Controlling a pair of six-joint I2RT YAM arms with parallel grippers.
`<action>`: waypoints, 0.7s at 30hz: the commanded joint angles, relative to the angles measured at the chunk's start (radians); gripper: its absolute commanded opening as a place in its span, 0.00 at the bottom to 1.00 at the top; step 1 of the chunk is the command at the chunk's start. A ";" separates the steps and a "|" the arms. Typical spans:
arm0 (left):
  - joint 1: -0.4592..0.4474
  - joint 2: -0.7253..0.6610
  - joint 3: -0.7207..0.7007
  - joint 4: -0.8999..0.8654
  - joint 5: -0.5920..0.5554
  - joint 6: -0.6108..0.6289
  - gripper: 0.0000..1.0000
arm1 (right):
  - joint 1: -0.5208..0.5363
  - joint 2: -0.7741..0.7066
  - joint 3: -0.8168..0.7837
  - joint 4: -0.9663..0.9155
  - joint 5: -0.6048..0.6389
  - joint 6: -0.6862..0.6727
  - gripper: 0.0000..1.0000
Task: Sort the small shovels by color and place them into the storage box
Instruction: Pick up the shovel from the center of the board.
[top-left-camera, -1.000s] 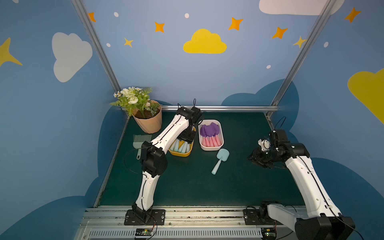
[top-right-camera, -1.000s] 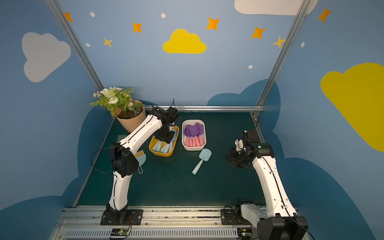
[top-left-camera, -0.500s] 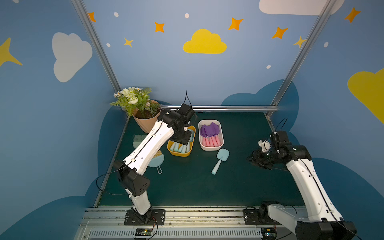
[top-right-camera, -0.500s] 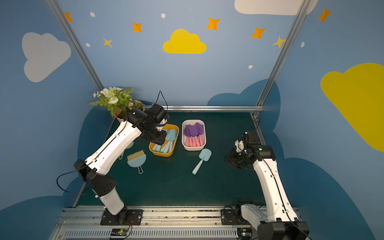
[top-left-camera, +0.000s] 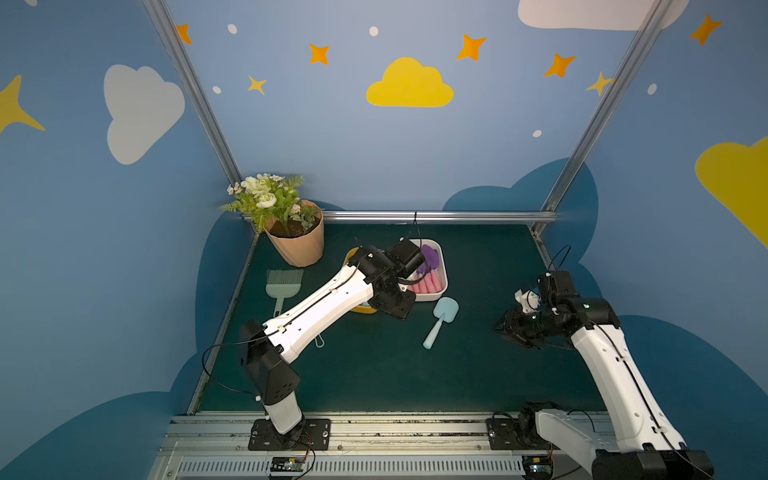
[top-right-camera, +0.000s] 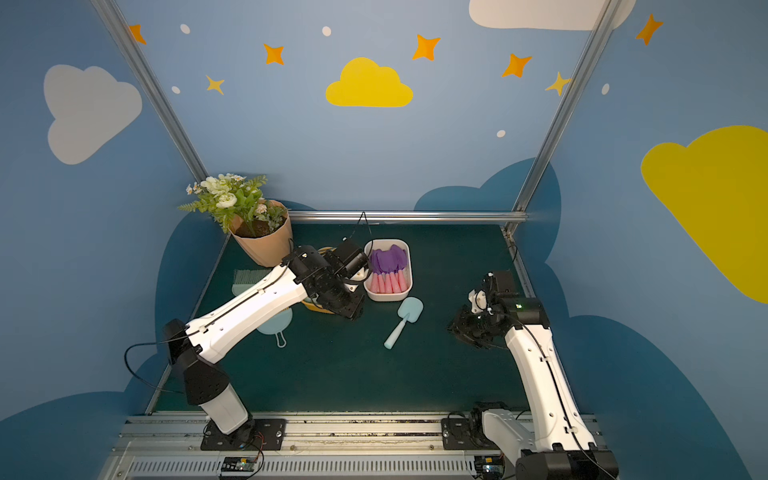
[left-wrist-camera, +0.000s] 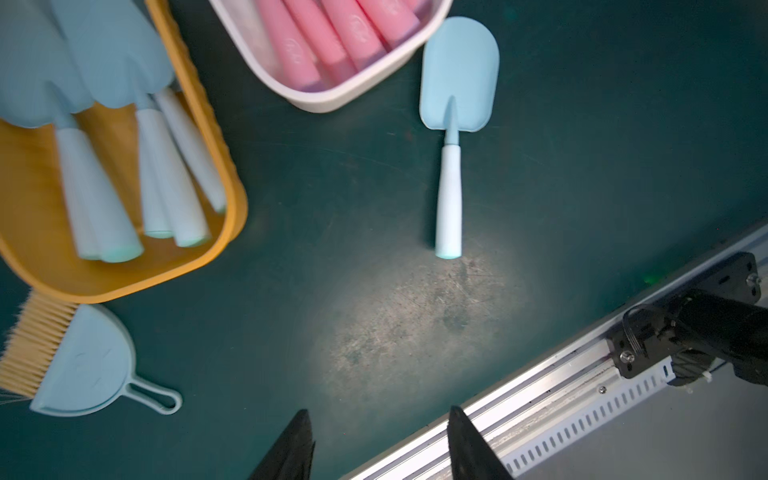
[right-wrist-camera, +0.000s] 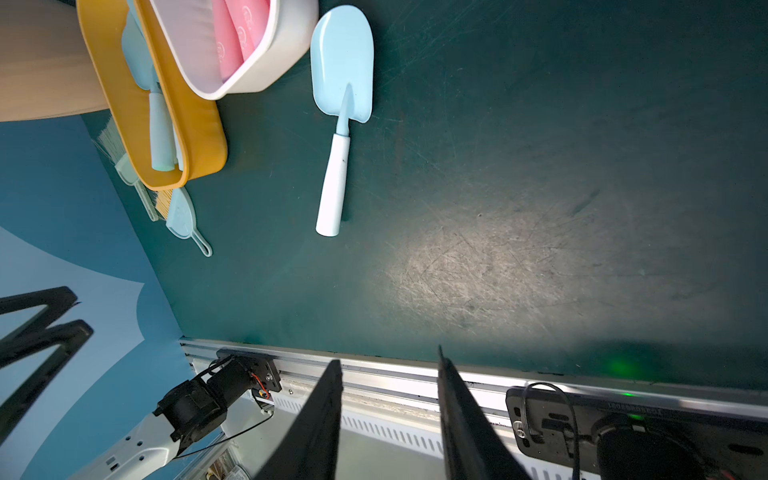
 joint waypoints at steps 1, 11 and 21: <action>-0.037 0.043 -0.017 0.058 0.034 -0.039 0.43 | 0.006 -0.017 -0.024 -0.022 -0.007 0.005 0.39; -0.125 0.221 0.056 0.118 0.048 -0.063 0.47 | 0.006 -0.035 -0.039 -0.034 0.007 -0.007 0.39; -0.128 0.392 0.144 0.102 0.029 -0.040 0.60 | 0.001 -0.038 -0.052 -0.040 0.021 -0.026 0.40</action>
